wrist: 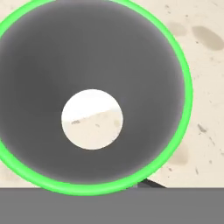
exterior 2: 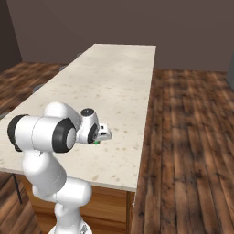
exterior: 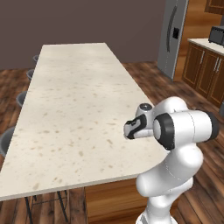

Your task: Clear the mugs and bowl far away from the sink.

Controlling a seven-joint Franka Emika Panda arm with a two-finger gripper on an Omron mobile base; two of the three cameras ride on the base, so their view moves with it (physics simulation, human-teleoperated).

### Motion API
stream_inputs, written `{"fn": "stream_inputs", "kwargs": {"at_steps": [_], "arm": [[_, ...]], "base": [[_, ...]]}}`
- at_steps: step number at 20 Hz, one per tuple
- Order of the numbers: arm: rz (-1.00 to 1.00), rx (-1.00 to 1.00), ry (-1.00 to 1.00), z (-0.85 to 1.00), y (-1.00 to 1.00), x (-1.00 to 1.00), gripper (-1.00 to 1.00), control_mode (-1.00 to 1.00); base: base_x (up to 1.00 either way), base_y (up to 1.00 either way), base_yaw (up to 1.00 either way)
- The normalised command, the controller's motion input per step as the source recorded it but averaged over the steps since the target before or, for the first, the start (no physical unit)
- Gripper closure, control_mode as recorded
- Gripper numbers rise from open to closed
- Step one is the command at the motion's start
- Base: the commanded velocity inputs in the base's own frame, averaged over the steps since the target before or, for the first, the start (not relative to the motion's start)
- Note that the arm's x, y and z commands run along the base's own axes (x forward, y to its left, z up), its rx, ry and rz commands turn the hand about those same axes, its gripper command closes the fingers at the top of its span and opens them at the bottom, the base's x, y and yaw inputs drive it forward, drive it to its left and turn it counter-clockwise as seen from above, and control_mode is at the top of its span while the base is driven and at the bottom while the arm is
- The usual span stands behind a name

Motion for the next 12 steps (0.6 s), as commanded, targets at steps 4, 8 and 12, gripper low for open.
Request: {"fn": "stream_inputs", "kwargs": {"at_steps": [4,8,12], "arm": [[0.00,0.00,0.00,-0.38,0.01,0.25,1.00,-1.00],[-0.01,-0.01,0.00,-0.28,0.26,0.10,-1.00,-1.00],[0.00,0.00,0.00,0.01,0.13,0.00,-1.00,-1.00]], "base": [[0.00,0.00,0.00],[0.00,0.00,0.00],[0.00,0.00,0.00]]}}
